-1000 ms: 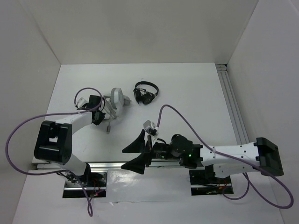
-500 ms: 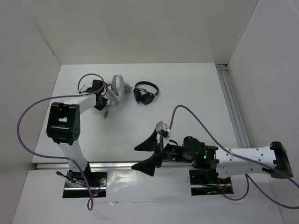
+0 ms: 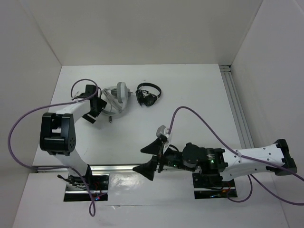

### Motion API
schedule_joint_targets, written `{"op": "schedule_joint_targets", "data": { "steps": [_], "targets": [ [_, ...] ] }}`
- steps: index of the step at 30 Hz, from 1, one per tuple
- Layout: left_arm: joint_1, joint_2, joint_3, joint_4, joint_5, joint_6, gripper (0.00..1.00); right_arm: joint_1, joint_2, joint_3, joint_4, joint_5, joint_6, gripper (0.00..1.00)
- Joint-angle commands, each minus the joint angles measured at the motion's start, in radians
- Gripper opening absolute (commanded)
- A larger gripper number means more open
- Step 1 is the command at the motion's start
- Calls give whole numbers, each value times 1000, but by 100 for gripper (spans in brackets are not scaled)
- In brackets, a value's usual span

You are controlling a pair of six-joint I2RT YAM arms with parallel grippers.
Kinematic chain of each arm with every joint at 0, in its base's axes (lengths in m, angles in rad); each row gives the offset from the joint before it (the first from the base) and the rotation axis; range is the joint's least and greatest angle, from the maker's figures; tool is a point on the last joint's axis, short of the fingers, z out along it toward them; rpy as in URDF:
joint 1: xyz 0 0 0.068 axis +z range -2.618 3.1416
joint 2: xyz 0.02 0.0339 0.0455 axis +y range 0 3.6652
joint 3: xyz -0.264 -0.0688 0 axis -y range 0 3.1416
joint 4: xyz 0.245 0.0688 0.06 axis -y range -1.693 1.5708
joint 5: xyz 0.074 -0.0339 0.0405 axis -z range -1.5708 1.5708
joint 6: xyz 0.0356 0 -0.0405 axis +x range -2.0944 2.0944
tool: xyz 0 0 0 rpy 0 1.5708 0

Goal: Wrap the headphones

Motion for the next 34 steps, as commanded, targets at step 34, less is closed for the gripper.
{"op": "schedule_joint_targets", "data": {
  "steps": [34],
  "targets": [
    [5, -1243, 93, -406, 491, 638, 100, 15, -103, 539, -1162, 792, 365, 100]
  ]
}}
